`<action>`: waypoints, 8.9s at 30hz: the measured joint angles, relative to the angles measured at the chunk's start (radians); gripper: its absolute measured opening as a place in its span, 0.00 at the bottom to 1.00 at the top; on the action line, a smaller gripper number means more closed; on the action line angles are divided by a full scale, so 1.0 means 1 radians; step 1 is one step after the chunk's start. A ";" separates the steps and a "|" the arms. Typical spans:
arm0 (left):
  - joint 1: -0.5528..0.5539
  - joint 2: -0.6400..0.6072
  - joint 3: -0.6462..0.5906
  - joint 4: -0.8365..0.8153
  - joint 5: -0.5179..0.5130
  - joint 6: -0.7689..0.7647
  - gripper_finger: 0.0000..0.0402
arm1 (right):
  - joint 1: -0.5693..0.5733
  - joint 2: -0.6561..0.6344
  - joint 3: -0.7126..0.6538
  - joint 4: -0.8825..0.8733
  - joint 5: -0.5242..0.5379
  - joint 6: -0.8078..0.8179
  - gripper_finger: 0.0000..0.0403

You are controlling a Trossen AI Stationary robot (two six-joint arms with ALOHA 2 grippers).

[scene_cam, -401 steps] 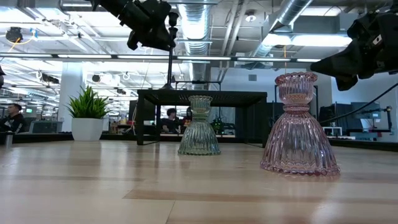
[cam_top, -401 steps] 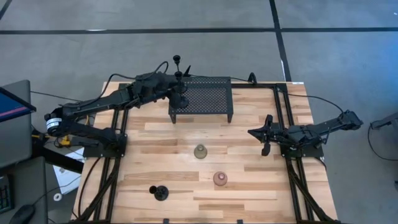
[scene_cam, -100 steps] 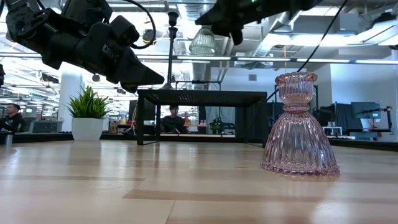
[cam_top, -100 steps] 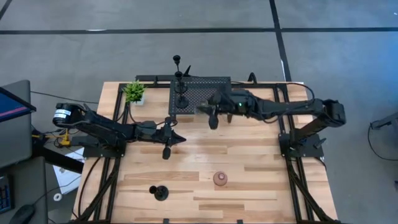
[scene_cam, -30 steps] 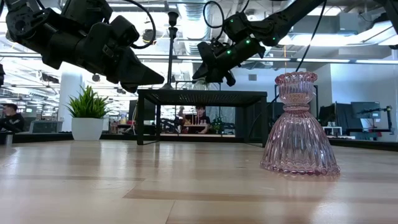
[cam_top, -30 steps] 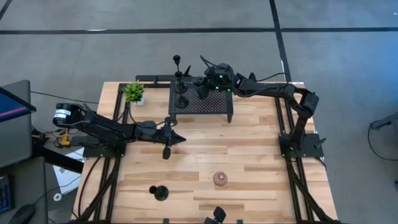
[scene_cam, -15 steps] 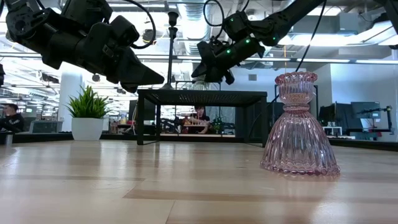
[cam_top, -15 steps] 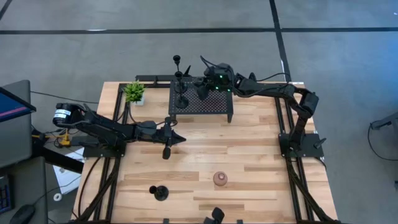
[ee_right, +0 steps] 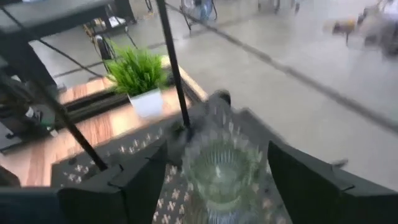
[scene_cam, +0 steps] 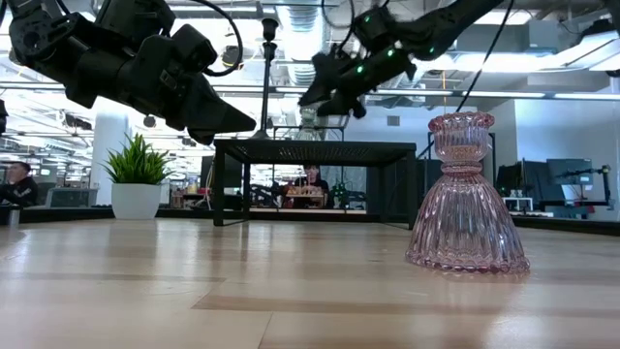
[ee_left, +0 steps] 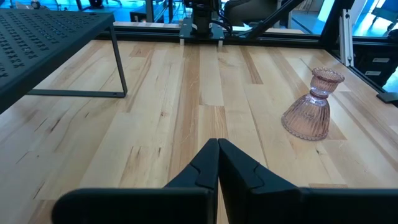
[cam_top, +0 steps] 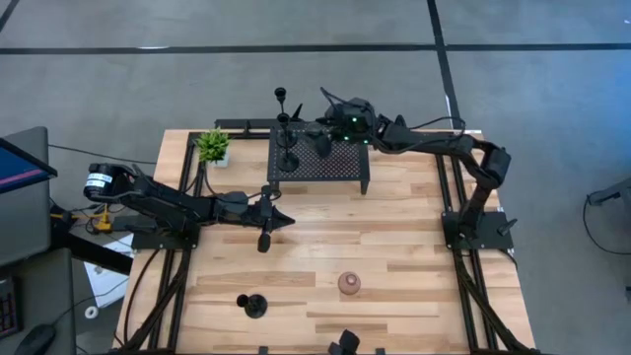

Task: Pick & Place candle stick holders
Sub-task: Put the pink glass candle holder on the shelf

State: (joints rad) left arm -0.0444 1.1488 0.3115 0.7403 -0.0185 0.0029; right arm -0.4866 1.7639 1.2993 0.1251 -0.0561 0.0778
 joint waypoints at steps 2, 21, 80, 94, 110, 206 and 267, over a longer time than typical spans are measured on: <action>0.000 0.000 0.000 0.000 0.000 0.000 0.02 | 0.000 -0.045 0.001 -0.050 0.000 -0.025 0.67; 0.000 0.000 0.000 -0.003 0.000 0.000 0.02 | 0.235 -0.573 0.001 -0.862 -0.157 -0.078 0.56; 0.000 0.000 0.000 0.000 0.000 0.000 0.02 | 0.726 -1.270 -1.074 0.018 0.117 -0.156 0.00; 0.000 0.000 0.000 -0.001 0.000 0.002 0.02 | 0.624 -1.268 -1.233 0.203 0.064 -0.057 0.00; 0.000 0.000 0.000 -0.007 0.000 0.019 0.02 | 0.624 -1.231 -1.292 0.196 0.052 0.016 0.00; 0.000 0.000 0.000 -0.007 0.000 0.019 0.02 | 0.905 -0.188 -0.822 0.451 0.005 0.106 0.87; 0.000 0.000 0.000 -0.007 0.000 0.019 0.02 | 0.896 -0.014 -0.743 0.564 0.034 0.133 0.38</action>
State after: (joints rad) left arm -0.0446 1.1488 0.3119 0.7330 -0.0189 0.0216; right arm 0.4091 1.7504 0.5568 0.6888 -0.0219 0.2104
